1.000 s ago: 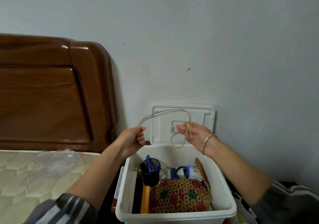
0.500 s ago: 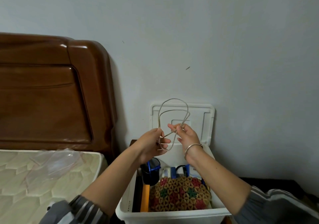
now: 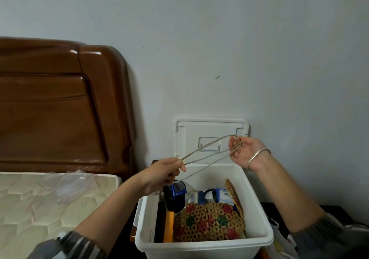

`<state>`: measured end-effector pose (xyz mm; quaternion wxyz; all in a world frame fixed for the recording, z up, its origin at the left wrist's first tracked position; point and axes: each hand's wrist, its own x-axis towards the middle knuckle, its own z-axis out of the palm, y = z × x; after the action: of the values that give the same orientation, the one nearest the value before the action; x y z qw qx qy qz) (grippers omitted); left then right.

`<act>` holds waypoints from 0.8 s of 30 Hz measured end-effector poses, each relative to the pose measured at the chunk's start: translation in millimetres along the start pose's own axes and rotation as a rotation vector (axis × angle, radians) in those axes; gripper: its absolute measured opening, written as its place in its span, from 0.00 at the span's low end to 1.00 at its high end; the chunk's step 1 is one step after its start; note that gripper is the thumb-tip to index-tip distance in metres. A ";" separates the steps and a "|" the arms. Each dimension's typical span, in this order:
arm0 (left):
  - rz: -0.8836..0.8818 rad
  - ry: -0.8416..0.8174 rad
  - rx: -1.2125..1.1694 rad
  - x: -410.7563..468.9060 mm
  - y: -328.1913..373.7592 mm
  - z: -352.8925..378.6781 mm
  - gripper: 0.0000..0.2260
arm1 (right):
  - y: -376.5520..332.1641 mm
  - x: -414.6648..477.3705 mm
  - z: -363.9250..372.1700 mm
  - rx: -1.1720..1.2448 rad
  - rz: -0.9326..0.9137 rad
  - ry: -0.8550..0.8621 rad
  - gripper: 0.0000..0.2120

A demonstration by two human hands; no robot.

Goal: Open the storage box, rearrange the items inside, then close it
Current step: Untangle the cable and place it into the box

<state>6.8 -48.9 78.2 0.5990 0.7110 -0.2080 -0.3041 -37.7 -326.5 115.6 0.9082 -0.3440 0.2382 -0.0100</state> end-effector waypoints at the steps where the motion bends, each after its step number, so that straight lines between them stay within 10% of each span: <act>1: 0.021 -0.036 -0.029 -1.6 -1.3 -2.0 0.14 | -3.9 -0.4 -6.2 -0.012 0.035 0.005 0.13; 12: 0.012 -0.072 -0.118 -0.6 -28.3 34.1 0.13 | -0.6 -9.3 14.1 0.323 -0.167 -0.095 0.20; 24: 0.035 -0.089 0.034 -8.8 -6.1 35.3 0.24 | 56.5 -20.9 64.5 -0.134 -0.210 -0.162 0.19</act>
<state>-24.1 -67.5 70.4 0.5822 0.7031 -0.2519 -0.3213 -36.1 -239.5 130.8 0.8935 -0.4265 0.1269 -0.0613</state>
